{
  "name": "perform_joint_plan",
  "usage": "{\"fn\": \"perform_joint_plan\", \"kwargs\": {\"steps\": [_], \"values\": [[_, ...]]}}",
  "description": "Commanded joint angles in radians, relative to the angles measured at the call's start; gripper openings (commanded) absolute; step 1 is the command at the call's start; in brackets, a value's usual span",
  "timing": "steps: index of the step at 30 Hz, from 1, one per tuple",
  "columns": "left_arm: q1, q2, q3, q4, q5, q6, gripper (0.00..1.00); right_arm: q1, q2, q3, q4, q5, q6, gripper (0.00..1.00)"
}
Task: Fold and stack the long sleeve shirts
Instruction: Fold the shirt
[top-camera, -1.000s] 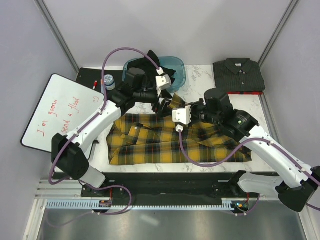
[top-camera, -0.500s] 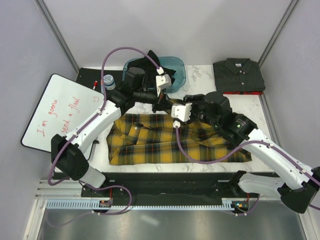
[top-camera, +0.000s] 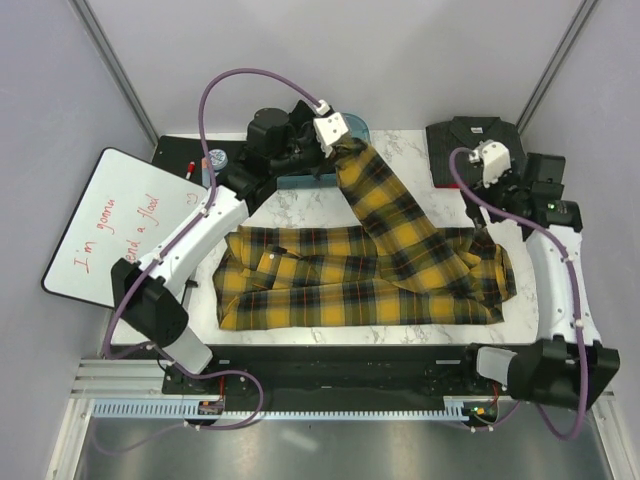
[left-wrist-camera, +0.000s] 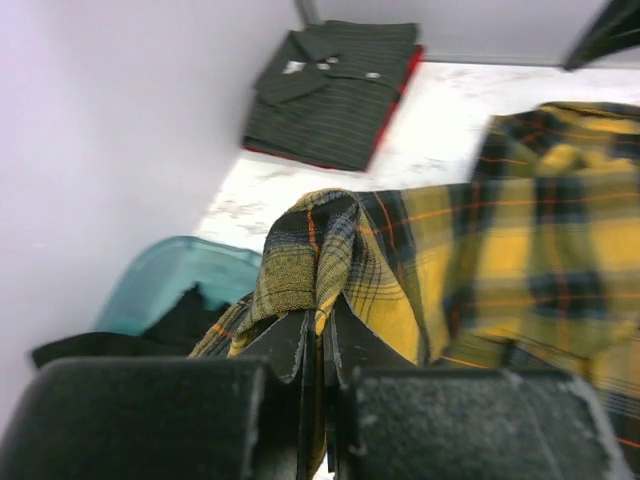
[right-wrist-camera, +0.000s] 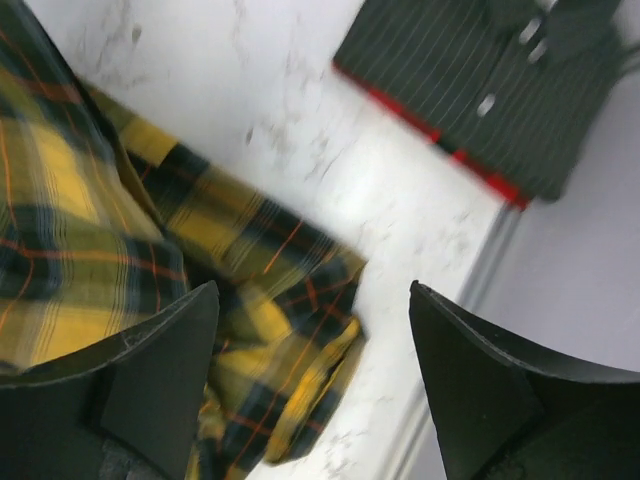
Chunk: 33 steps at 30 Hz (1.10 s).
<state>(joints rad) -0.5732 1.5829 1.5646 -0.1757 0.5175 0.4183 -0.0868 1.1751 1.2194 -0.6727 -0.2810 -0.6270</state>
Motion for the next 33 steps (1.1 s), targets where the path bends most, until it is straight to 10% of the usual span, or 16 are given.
{"fn": "perform_joint_plan", "kwargs": {"steps": [1, 20, 28, 33], "values": [[-0.005, 0.058, 0.087, 0.117, -0.151, 0.138, 0.02, -0.175, 0.119, 0.048, -0.244, -0.268, -0.017, 0.82], [-0.002, 0.207, 0.052, 0.254, -0.067, 0.266, 0.02, -0.228, 0.518, -0.021, -0.396, -0.353, -0.160, 0.69], [0.041, 0.060, -0.099, 0.191, 0.326, 0.367, 0.02, -0.176, 0.566, -0.023, -0.312, -0.302, -0.080, 0.64], [0.065, -0.113, -0.271, -0.119, 0.560, 0.632, 0.02, -0.154, 0.575, -0.066, -0.249, -0.242, -0.040, 0.61]]}}
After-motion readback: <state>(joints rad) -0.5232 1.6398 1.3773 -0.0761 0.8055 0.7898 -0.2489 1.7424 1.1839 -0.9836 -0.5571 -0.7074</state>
